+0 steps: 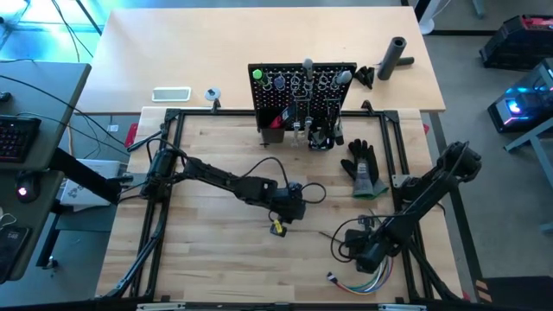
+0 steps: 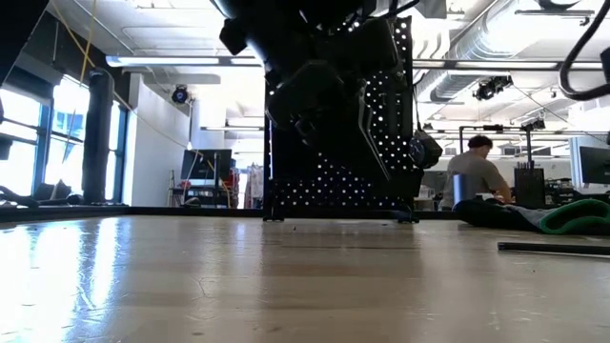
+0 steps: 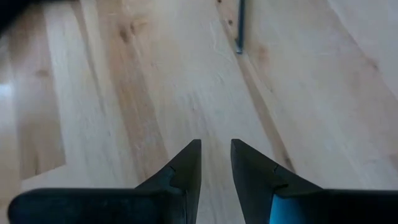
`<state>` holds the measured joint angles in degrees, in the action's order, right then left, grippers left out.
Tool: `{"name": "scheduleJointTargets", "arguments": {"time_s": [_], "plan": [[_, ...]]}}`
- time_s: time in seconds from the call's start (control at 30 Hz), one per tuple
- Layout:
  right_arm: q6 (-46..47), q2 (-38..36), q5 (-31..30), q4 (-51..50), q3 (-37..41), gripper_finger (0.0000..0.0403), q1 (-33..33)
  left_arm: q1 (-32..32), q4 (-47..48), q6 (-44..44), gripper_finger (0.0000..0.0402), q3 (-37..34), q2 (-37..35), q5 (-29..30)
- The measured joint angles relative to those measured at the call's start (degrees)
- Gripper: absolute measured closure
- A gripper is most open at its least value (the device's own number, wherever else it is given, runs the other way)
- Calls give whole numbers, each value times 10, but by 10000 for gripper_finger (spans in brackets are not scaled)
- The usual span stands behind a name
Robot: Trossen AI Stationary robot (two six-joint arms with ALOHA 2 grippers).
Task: Hang tools onto peg board
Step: Put the blue pick tool on the left black bin on the peg board
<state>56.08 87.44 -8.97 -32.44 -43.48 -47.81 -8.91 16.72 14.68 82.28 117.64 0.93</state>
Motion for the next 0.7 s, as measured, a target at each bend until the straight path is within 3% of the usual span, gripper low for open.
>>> {"name": "scheduleJointTargets", "arguments": {"time_s": [0.47,0.7], "plan": [[33,-2,0,52,31,398,-7,0,13,-10,323,0,0,0],[2,-2,-9,79,42,398,14,14,46,-18,323,0,0,88]]}}
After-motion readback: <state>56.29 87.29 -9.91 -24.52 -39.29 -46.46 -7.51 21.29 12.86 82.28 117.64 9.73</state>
